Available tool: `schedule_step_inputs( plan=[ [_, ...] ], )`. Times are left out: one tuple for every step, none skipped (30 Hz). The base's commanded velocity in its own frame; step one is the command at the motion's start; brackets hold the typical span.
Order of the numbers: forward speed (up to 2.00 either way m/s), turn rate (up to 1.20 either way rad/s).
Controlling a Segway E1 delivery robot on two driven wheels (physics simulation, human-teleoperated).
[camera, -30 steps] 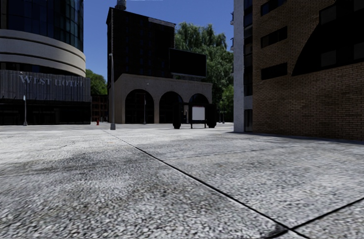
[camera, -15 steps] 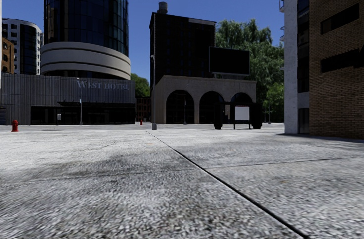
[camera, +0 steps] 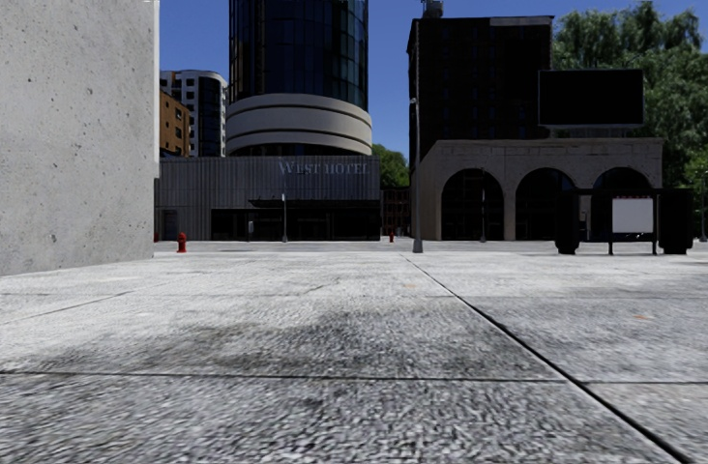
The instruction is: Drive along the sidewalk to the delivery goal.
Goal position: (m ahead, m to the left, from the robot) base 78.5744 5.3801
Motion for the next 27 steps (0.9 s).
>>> schedule_step_inputs(
  plan=[
    [1.84,0.77],
    [1.84,0.77],
    [1.84,0.77],
    [1.84,0.77],
    [1.84,0.77],
    [1.84,0.77],
    [1.84,0.77],
    [1.84,0.77],
    [1.83,0.77],
    [1.81,0.77],
    [1.81,0.77],
    [1.76,0.77],
    [1.72,0.77],
    [1.68,0.77],
    [1.68,0.77],
    [1.67,0.77],
    [1.67,0.77],
    [1.67,0.73],
    [1.67,0.73],
    [1.66,0.7],
    [1.64,0.63],
    [1.49,0.14],
    [1.49,0.14],
    [1.35,0.0],
    [1.21,0.0],
    [1.13,0.0],
    [1.13,0.0]
  ],
)
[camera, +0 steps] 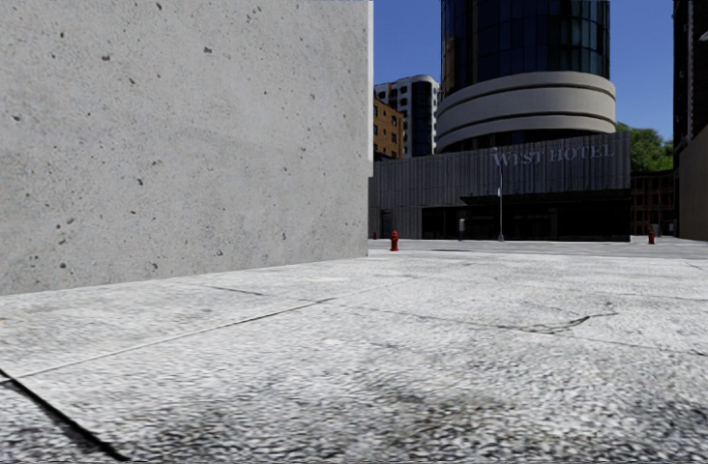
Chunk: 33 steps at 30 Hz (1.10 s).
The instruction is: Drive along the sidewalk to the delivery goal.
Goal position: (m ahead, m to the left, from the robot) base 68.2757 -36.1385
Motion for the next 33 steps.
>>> schedule_step_inputs(
  plan=[
    [1.11,0.0],
    [1.1,0.0],
    [1.1,0.0],
    [1.1,-0.08],
    [1.1,-0.08],
    [1.14,-0.15],
    [1.3,-0.19],
    [1.55,-0.27],
    [1.55,-0.27],
    [1.72,-0.35],
    [2.0,-0.38],
    [2.0,-0.38],
    [2.0,-0.39],
    [2.0,-0.4],
    [2.0,-0.4],
    [2.0,-0.4],
    [2.0,-0.4],
    [2.0,-0.4],
    [2.0,-0.4],
    [2.0,-0.4],
    [2.0,-0.4],
    [2.0,-0.4],
    [2.0,-0.4],
    [2.0,-0.4],
    [2.0,-0.4],
    [2.0,-0.4],
    [2.0,-0.4],
    [2.0,-0.4],
    [2.0,-0.4],
    [2.0,-0.4],
    [2.0,-0.4],
    [2.0,-0.4],
    [2.0,-0.4]
  ],
)
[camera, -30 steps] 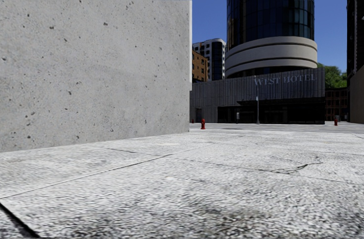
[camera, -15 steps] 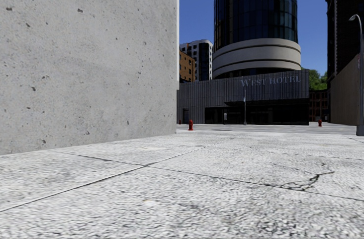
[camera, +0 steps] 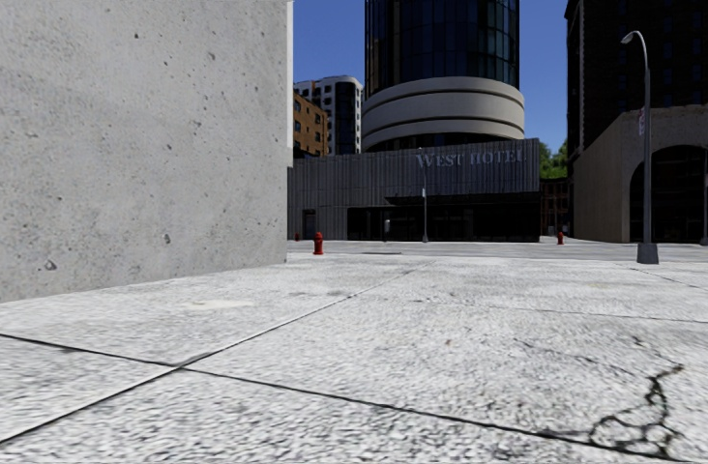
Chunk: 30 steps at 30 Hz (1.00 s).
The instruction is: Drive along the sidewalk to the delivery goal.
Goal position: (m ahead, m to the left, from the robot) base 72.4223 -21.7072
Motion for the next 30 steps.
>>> schedule_step_inputs(
  plan=[
    [2.0,-0.4],
    [2.0,-0.42],
    [2.0,-0.42],
    [2.0,-0.46],
    [2.0,-0.47],
    [2.0,-0.47],
    [2.0,-0.47],
    [2.0,-0.51],
    [2.0,-0.52],
    [2.0,-0.53],
    [2.0,-0.53],
    [2.0,-0.54],
    [2.0,-0.54],
    [2.0,-0.54],
    [2.0,-0.54],
    [2.0,-0.54],
    [2.0,-0.54],
    [2.0,-0.54],
    [2.0,-0.54],
    [2.0,-0.56],
    [2.0,-0.57],
    [2.0,-0.57],
    [2.0,-0.57],
    [2.0,-0.58],
    [2.0,-0.59],
    [2.0,-0.59],
    [2.0,-0.59],
    [2.0,-0.6],
    [2.0,-0.6],
    [2.0,-0.6]
  ],
)
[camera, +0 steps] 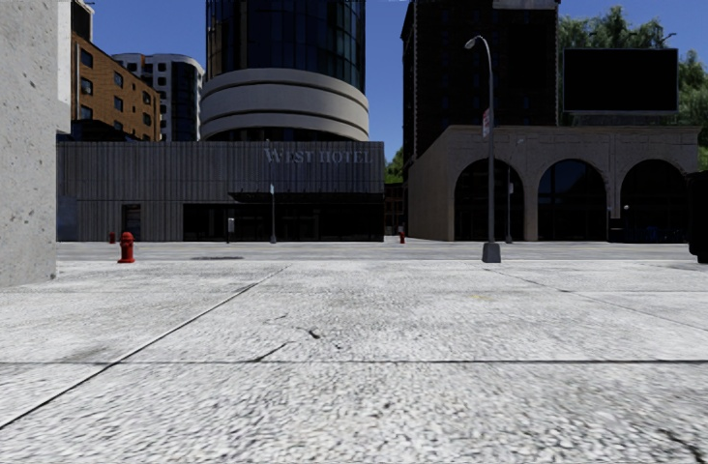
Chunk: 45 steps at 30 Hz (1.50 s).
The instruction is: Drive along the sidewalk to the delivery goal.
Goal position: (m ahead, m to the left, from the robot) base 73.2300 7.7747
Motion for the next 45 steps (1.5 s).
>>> schedule_step_inputs(
  plan=[
    [2.0,-0.6],
    [2.0,-0.6],
    [2.0,-0.6],
    [2.0,-0.61],
    [2.0,-0.61],
    [2.0,-0.62],
    [2.0,-0.64],
    [2.0,-0.66],
    [2.0,-0.66],
    [2.0,-0.66],
    [2.0,-0.66],
    [2.0,-0.66],
    [2.0,-0.66],
    [2.0,-0.66],
    [2.0,-0.66],
    [2.0,-0.66],
    [2.0,-0.66],
    [2.0,-0.66],
    [2.0,-0.66],
    [2.0,-0.66],
    [2.0,-0.66],
    [2.0,-0.66],
    [2.0,-0.66],
    [2.0,-0.66],
    [2.0,-0.66],
    [2.0,-0.66],
    [2.0,-0.66],
    [2.0,-0.66],
    [2.0,-0.66],
    [2.0,-0.66],
    [2.0,-0.66],
    [2.0,-0.66],
    [2.0,-0.66],
    [2.0,-0.66],
    [2.0,-0.66],
    [2.0,-0.66],
    [2.0,-0.66],
    [2.0,-0.66],
    [2.0,-0.66],
    [2.0,-0.66],
    [2.0,-0.66],
    [2.0,-0.66],
    [2.0,-0.66],
    [2.0,-0.66],
    [2.0,-0.66]
  ],
)
